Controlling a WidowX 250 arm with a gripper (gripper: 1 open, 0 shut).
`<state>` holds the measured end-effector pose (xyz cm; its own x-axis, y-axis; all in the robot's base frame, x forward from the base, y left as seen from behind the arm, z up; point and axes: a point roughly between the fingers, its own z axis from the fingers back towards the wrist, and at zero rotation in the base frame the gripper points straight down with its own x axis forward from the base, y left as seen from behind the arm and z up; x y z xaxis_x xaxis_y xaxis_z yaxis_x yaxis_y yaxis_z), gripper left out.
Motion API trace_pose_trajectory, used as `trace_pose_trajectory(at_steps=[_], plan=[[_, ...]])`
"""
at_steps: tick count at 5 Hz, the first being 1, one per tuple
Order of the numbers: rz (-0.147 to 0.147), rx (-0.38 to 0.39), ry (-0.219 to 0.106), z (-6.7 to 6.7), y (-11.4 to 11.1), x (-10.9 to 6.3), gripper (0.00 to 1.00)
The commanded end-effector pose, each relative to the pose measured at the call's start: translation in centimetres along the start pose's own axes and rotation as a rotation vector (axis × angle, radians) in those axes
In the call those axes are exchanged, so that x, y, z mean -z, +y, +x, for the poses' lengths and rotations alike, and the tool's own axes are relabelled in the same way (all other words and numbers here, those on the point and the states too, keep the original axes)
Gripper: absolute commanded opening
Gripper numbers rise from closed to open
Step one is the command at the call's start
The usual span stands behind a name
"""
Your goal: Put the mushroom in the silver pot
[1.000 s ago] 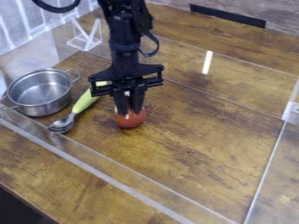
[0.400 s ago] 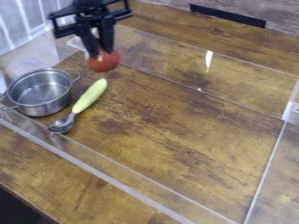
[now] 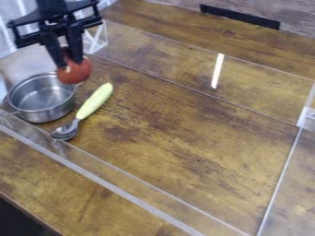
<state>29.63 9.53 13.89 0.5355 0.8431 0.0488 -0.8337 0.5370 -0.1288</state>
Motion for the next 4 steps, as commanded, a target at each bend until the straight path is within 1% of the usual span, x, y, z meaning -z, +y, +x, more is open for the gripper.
trace_pose_trajectory(at_steps=[1, 2, 3, 4], plan=[[-0.028, -0.028, -0.057, 0.0, 1.4, -1.7, 0.0], [-0.018, -0.041, -0.059, 0.7, 2.3, -0.9, 0.0], [-0.01, -0.047, -0.053, 1.1, 2.7, -0.2, 1.0], [-0.004, 0.011, -0.044, 1.5, 2.9, -0.1, 0.0]])
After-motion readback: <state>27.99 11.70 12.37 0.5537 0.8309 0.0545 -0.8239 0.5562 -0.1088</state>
